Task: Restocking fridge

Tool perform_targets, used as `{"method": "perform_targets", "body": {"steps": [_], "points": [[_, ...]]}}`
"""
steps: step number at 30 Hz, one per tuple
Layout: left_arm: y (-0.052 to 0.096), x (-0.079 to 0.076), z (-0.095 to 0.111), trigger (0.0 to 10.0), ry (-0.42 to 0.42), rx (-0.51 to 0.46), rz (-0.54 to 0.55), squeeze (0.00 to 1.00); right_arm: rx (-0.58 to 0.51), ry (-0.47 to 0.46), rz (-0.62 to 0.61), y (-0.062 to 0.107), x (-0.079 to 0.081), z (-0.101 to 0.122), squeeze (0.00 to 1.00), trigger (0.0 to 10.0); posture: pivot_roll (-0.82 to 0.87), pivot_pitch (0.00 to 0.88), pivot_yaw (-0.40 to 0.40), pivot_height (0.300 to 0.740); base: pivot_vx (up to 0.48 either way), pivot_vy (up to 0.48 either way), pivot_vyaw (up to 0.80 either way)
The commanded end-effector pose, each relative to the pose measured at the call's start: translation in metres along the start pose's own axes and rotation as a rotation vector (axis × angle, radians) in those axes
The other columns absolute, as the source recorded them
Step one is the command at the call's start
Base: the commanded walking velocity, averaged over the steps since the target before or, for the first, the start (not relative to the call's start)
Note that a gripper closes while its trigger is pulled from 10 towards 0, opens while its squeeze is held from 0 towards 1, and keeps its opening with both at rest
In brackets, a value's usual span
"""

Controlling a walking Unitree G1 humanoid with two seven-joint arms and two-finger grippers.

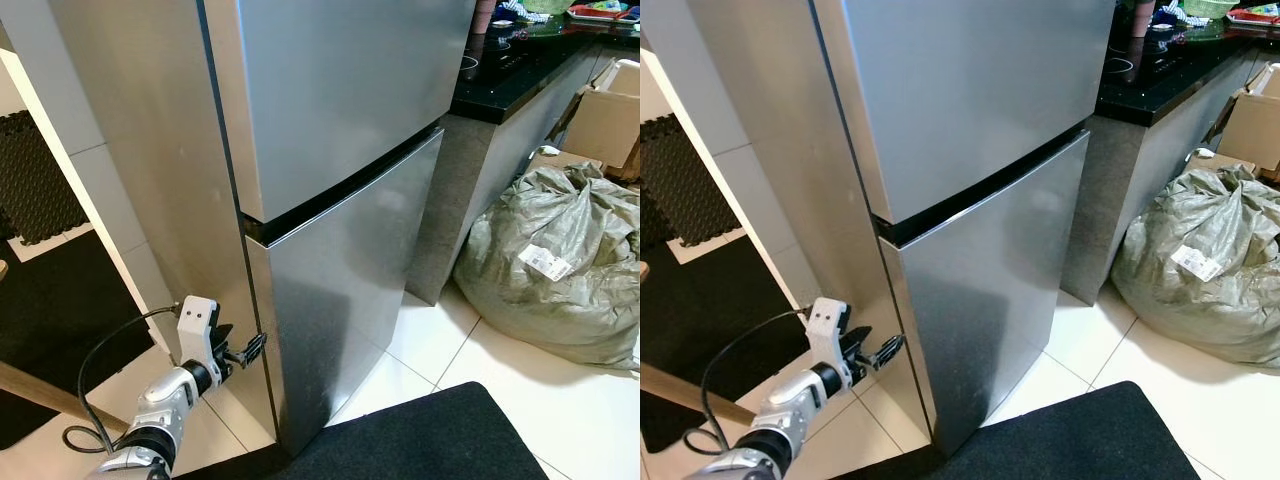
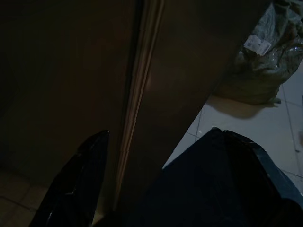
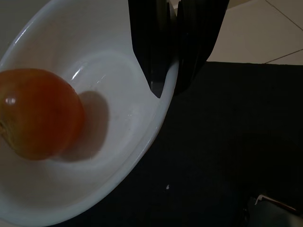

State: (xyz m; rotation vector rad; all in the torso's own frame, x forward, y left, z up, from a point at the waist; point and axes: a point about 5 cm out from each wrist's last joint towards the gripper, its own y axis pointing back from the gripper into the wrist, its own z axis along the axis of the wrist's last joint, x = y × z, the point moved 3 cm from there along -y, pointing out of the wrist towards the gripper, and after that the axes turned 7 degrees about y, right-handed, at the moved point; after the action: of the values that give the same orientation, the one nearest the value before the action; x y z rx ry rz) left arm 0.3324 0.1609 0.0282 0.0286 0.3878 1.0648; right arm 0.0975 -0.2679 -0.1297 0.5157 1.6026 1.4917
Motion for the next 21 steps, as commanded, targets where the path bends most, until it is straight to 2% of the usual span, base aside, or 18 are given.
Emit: {"method": "perform_targets", "body": {"steps": [1,6,12,21], "points": [[-0.008,-0.004,0.008,10.0,-0.052,-0.020,0.021,0.00,-0.011,-0.006,0.001,0.000,0.001,0.003,0.00,10.0,-0.13,0.000,0.035,0.740,0.000,0.000,0.00],[-0.018,-0.007,0.026,10.0,-0.096,-0.085,0.055,0.00,-0.012,-0.011,0.003,0.000,0.002,0.003,0.00,10.0,-0.14,0.000,0.033,0.740,0.000,0.000,0.00],[-0.023,-0.007,0.040,10.0,-0.114,-0.136,0.085,0.00,-0.011,-0.014,0.003,0.000,0.002,0.002,0.00,10.0,-0.14,0.000,0.026,0.740,0.000,0.000,0.00],[-0.027,-0.010,0.049,10.0,-0.119,-0.169,0.093,0.00,-0.008,-0.021,0.002,0.000,0.001,0.000,0.00,10.0,-0.14,0.000,0.020,0.740,0.000,0.000,0.00]]}}
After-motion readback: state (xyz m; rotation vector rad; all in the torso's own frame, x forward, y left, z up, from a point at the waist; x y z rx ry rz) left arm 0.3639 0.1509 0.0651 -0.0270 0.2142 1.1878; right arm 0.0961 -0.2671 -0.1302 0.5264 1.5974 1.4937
